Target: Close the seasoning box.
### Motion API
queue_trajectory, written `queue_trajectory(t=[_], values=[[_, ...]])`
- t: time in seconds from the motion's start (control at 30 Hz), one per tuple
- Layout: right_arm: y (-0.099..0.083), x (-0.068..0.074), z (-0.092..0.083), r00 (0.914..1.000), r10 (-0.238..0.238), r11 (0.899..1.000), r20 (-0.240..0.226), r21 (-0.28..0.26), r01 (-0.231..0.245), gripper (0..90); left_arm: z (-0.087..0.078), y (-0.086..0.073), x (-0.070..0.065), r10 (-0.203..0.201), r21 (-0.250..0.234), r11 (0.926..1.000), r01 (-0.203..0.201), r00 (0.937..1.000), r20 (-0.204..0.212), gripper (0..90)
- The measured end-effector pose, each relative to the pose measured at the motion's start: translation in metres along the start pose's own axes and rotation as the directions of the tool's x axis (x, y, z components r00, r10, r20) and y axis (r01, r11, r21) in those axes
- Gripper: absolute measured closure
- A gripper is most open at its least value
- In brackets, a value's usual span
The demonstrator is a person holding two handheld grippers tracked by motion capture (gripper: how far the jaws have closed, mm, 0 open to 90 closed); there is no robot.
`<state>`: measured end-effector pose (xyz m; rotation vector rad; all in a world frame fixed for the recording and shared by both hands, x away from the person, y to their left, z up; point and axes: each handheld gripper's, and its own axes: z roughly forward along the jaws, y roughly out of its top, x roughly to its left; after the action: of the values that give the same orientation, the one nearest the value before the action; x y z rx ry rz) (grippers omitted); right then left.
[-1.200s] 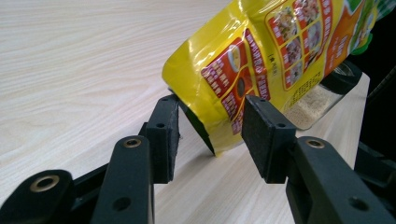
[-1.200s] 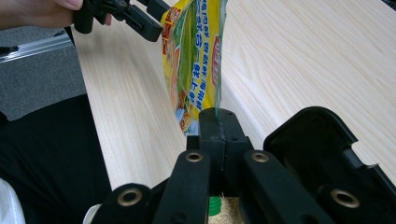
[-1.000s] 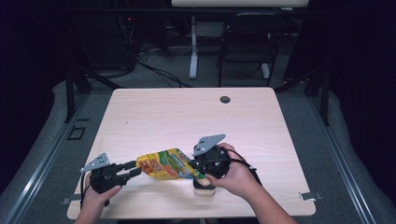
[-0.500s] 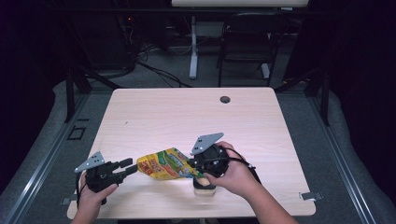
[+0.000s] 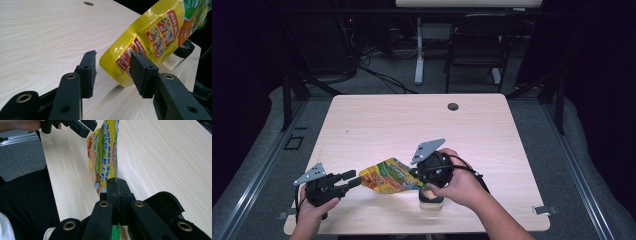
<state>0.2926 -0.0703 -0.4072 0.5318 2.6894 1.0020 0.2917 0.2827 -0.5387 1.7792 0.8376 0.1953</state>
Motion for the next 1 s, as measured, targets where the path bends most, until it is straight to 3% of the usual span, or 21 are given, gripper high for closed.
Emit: queue_trajectory(t=[0.03,0.57,0.63,1.0], values=[[0.001,0.001,0.0,1.0,0.002,1.0,-0.002,-0.004,-0.002,90.0,0.001,0.0,-0.001,-0.001,-0.007,1.0,0.001,0.9999,-0.013,57.0],[0.017,0.006,-0.001,0.9995,-0.029,1.0,-0.013,-0.009,0.029,90.0,0.0,0.0,-0.001,-0.001,-0.013,0.9999,0.001,0.9999,-0.012,57.0],[0.019,0.006,-0.001,0.9992,-0.039,0.999,-0.012,0.0,0.039,90.0,-0.001,0.001,0.0,0.002,0.004,1.0,-0.002,0.9999,0.013,57.0],[0.034,0.009,0.004,0.9979,-0.059,0.998,-0.026,-0.001,0.059,90.0,-0.002,0.001,0.0,0.0,-0.001,1.0,0.0,0.9999,0.016,57.0]])
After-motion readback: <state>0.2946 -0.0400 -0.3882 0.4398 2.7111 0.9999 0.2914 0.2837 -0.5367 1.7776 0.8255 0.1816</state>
